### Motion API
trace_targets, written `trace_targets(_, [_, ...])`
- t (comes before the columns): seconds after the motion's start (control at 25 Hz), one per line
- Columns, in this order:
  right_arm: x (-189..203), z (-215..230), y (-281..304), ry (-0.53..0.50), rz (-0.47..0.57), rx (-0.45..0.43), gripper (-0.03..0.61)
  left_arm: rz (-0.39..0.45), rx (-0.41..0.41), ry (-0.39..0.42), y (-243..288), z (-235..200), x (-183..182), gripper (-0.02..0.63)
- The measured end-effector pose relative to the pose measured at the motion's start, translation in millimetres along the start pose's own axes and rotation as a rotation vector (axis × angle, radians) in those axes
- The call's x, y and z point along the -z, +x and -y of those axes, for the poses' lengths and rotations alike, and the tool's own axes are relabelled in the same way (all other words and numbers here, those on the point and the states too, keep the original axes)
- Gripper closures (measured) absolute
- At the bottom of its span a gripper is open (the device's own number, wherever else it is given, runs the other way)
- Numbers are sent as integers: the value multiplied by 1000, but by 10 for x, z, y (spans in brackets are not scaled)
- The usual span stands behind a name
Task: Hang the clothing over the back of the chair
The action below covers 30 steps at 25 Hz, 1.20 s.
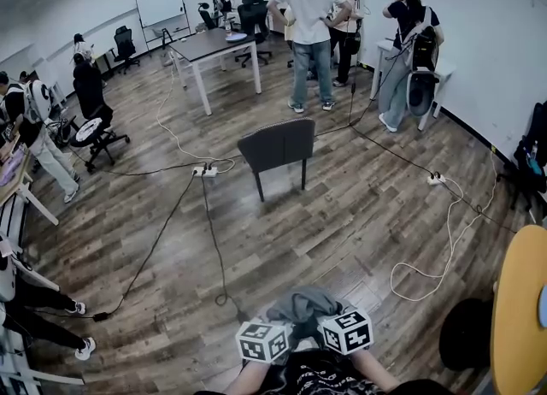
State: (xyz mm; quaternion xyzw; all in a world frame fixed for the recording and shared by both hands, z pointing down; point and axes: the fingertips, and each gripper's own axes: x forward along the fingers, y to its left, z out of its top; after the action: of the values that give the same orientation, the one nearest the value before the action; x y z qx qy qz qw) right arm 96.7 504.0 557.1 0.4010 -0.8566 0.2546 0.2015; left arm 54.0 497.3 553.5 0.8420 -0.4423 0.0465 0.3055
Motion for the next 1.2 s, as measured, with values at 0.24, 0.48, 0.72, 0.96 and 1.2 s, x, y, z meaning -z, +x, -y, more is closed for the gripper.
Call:
trace_targets(0.24, [13, 78, -44, 5, -3, 11, 522, -9, 4, 3, 70, 55, 12, 549])
trace_targets(0.48, [-54, 186, 32, 25, 12, 28, 522, -19, 22, 25, 206, 4, -57, 549])
trace_targets(0.72, [-192, 324, 222, 39, -1, 36, 520, -23, 26, 18, 407, -150, -189, 549])
trace_targets(0.96, [-395, 466, 529, 61, -12, 28, 520, -54, 26, 16, 636, -407, -389, 549])
trace_targets(1.2, [-683, 596, 894, 49, -11, 14, 520, -55, 3, 29, 871, -728, -685, 549])
